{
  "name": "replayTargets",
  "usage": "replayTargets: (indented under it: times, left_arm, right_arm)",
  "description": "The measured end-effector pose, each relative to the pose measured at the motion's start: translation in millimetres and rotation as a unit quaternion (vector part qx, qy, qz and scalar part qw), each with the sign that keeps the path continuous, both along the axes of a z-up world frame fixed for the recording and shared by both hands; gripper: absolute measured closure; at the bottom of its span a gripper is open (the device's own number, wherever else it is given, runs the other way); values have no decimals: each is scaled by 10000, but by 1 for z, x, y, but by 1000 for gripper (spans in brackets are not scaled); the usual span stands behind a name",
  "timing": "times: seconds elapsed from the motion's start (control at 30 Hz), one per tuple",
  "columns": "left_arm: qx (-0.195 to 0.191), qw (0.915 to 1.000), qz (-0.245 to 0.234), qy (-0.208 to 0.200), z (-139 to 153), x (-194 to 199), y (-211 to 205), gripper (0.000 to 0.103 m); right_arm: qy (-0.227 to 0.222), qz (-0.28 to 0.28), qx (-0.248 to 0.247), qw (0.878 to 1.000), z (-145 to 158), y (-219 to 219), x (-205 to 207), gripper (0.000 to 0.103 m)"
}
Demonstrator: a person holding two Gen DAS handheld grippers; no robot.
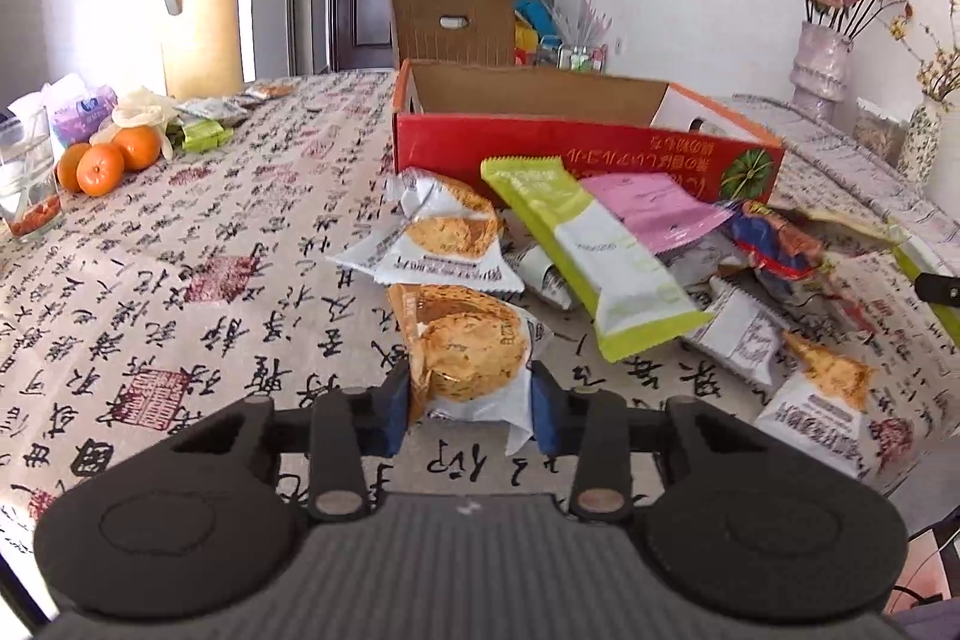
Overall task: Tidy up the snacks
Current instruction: 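Grasp the round cracker packet with the left tool, then lower the cracker packet into the box with the left tool while the right tool drops the bar in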
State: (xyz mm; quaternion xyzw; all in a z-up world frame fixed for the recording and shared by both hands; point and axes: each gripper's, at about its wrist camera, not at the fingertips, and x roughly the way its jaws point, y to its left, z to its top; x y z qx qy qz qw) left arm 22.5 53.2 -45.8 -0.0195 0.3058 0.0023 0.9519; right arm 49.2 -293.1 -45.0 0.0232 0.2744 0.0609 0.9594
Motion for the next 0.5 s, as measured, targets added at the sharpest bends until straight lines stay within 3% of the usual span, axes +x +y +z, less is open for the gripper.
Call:
replayTargets:
  times: [0.5]
  left_arm:
    - [-131, 9979, -129, -624, 39, -8, -8, 64]
  right_arm:
    - [-361, 92, -6, 9993, 22, 6, 2, 67]
